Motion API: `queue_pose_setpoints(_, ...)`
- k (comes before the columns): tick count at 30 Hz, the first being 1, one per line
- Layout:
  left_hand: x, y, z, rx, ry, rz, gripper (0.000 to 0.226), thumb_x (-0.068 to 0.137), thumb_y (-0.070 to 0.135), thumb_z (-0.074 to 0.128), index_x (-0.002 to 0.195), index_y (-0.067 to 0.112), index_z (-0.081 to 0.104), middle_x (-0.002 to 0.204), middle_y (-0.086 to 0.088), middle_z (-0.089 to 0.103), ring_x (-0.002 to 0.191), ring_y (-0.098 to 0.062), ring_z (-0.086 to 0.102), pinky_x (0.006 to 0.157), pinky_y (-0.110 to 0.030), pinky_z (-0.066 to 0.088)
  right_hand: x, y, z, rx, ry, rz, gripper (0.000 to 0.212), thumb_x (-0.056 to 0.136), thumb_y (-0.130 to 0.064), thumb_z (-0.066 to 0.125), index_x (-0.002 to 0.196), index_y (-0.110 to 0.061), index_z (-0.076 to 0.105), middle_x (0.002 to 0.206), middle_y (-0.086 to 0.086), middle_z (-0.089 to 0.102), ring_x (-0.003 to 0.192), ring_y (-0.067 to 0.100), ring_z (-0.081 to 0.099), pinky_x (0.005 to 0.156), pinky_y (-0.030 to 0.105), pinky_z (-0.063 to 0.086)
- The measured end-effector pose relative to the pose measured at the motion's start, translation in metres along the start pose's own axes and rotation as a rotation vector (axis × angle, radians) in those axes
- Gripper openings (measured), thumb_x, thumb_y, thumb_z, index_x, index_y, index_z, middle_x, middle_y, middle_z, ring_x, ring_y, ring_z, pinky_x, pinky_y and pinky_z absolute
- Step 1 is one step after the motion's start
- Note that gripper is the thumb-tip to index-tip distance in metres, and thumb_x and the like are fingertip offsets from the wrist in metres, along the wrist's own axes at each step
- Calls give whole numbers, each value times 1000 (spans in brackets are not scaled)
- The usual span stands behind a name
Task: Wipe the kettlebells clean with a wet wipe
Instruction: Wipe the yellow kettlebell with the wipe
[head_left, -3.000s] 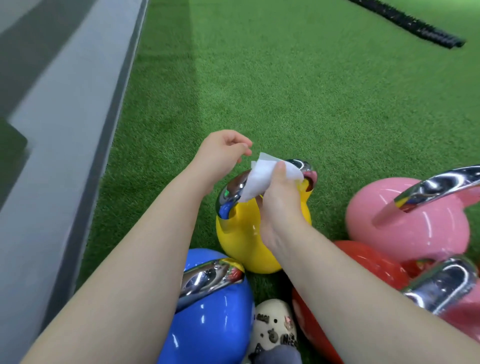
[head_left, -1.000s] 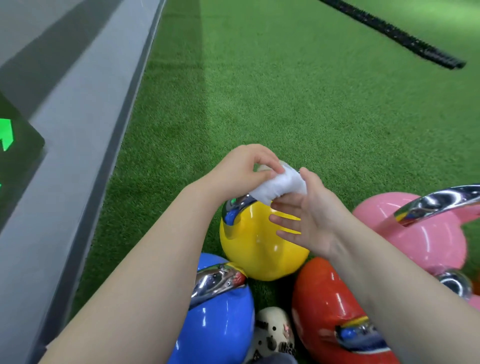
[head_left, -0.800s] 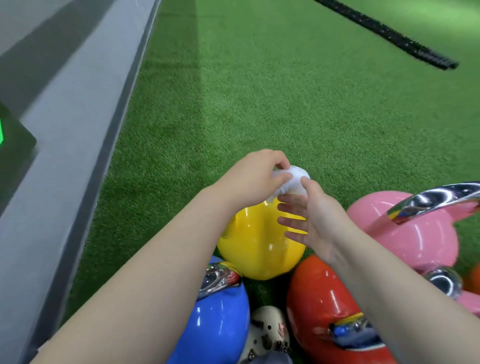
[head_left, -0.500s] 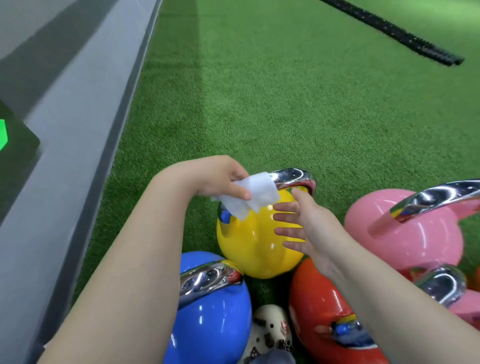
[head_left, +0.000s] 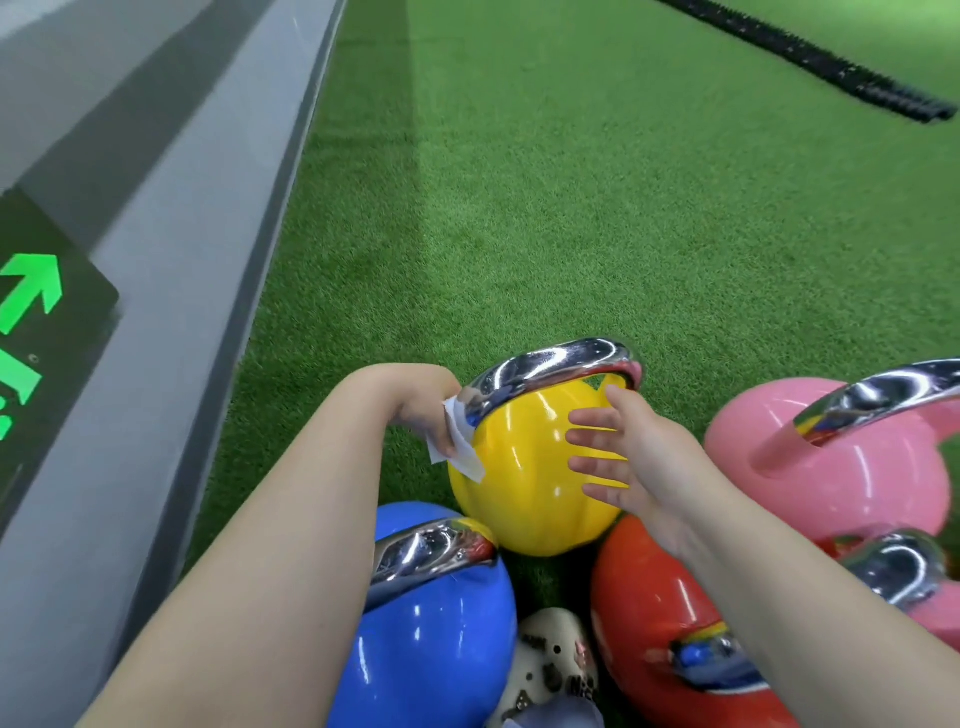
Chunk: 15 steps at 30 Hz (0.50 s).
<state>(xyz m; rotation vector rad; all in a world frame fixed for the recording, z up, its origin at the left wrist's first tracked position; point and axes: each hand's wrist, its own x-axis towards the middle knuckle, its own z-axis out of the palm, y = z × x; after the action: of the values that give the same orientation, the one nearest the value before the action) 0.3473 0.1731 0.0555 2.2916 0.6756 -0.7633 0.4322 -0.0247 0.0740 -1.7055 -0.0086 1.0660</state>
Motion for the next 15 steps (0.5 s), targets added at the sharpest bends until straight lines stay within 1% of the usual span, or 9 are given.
queue_pose_setpoints(2, -6, 8, -9, 122, 43, 21, 32, 68, 15, 78, 96, 9, 65, 92, -3, 67, 91, -25, 62, 85, -39, 49, -1, -3, -6, 14, 1, -9, 38, 96, -41, 35, 82, -18, 62, 87, -1, 63, 71, 16, 56, 65, 30, 42)
queue_pose_setpoints(3, -10, 13, -13, 140, 75, 37, 29, 68, 15, 79, 93, 8, 65, 86, -3, 65, 84, -23, 60, 79, -36, 49, -1, -4, -8, 17, -4, -10, 37, 97, -41, 35, 82, -18, 61, 86, -1, 62, 70, 15, 56, 64, 30, 42)
queue_pose_setpoints(5, -15, 26, -17, 130, 155, 91, 23, 66, 13, 80, 78, 8, 61, 69, -1, 54, 65, -19, 49, 63, -32, 40, -2, -7, -19, 32, -12, -19, 36, 97, -39, 35, 82, -19, 60, 86, -1, 62, 70, 15, 55, 64, 29, 42)
queue_pose_setpoints(6, -19, 27, -18, 104, 202, 117, 24, 65, 13, 80, 70, 9, 57, 63, 1, 48, 60, -17, 42, 60, -30, 34, -2, -8, -20, 41, -24, -23, 35, 97, -38, 35, 82, -18, 60, 86, -1, 61, 70, 15, 55, 64, 29, 42)
queue_pose_setpoints(7, -22, 30, -18, 61, 233, 154, 27, 65, 14, 81, 66, 10, 54, 60, 1, 45, 58, -15, 38, 60, -29, 31, -2, -10, -25, 53, -34, -26, 34, 97, -36, 36, 83, -18, 60, 85, -1, 61, 69, 15, 55, 64, 28, 42)
queue_pose_setpoints(9, -22, 39, -15, -49, 293, 222, 24, 67, 18, 80, 70, 8, 59, 64, -6, 53, 61, -15, 42, 62, -29, 32, -4, -12, -36, 80, -57, -39, 31, 97, -32, 36, 84, -17, 59, 82, 0, 60, 66, 15, 54, 63, 27, 42)
queue_pose_setpoints(11, -19, 54, -9, -95, 373, 276, 28, 73, 26, 76, 82, 4, 62, 71, -9, 56, 67, -15, 45, 62, -30, 33, -7, -15, -45, 101, -80, -53, 30, 98, -29, 35, 83, -16, 58, 79, 1, 59, 63, 15, 52, 62, 26, 41)
queue_pose_setpoints(13, -10, 77, 0, 32, 519, 295, 29, 79, 32, 69, 91, 6, 63, 77, -5, 59, 74, -18, 52, 63, -31, 36, -8, -18, -55, 125, -91, -71, 30, 98, -26, 36, 81, -15, 57, 76, 1, 57, 62, 14, 51, 62, 26, 40)
queue_pose_setpoints(15, -2, 103, 10, 181, 635, 324, 30, 88, 37, 57, 108, 15, 64, 100, -4, 66, 96, -23, 59, 78, -32, 45, -10, -21, -66, 154, -90, -95, 28, 98, -24, 37, 81, -14, 57, 74, 2, 57, 61, 14, 51, 63, 25, 40)
